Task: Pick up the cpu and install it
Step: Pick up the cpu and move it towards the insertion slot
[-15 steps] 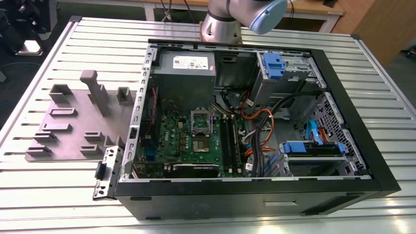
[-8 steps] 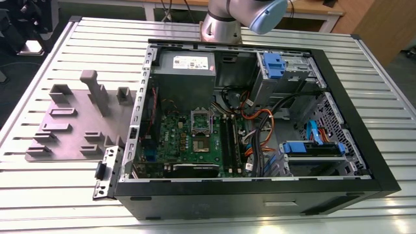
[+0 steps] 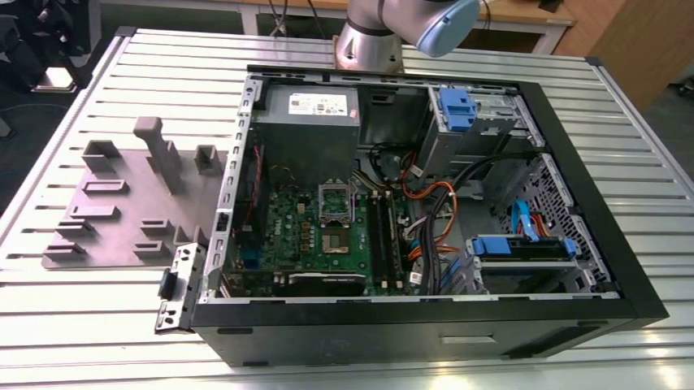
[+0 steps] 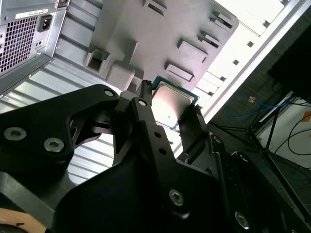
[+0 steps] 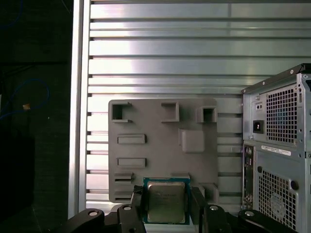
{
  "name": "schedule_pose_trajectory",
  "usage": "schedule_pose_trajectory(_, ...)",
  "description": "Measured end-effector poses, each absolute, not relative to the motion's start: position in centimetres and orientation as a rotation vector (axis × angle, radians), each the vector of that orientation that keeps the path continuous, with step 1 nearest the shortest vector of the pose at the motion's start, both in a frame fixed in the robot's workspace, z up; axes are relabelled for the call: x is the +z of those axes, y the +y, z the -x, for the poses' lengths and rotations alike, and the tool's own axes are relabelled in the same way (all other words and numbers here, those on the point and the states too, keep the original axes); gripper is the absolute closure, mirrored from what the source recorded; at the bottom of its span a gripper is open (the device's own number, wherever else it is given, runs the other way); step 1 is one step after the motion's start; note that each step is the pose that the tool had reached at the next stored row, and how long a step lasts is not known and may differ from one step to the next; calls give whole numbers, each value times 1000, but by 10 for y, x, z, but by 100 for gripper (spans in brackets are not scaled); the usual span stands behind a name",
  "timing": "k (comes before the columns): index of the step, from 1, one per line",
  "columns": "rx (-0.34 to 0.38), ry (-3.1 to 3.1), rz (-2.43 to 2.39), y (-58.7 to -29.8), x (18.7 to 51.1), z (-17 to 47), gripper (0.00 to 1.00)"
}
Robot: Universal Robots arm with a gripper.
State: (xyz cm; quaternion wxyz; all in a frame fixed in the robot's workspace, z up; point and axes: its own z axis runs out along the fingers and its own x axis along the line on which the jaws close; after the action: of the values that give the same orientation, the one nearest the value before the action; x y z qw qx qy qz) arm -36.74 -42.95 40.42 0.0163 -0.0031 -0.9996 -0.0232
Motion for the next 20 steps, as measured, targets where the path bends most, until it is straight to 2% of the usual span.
schedule_pose_trajectory(20, -72, -3108, 10, -429, 404, 358, 53)
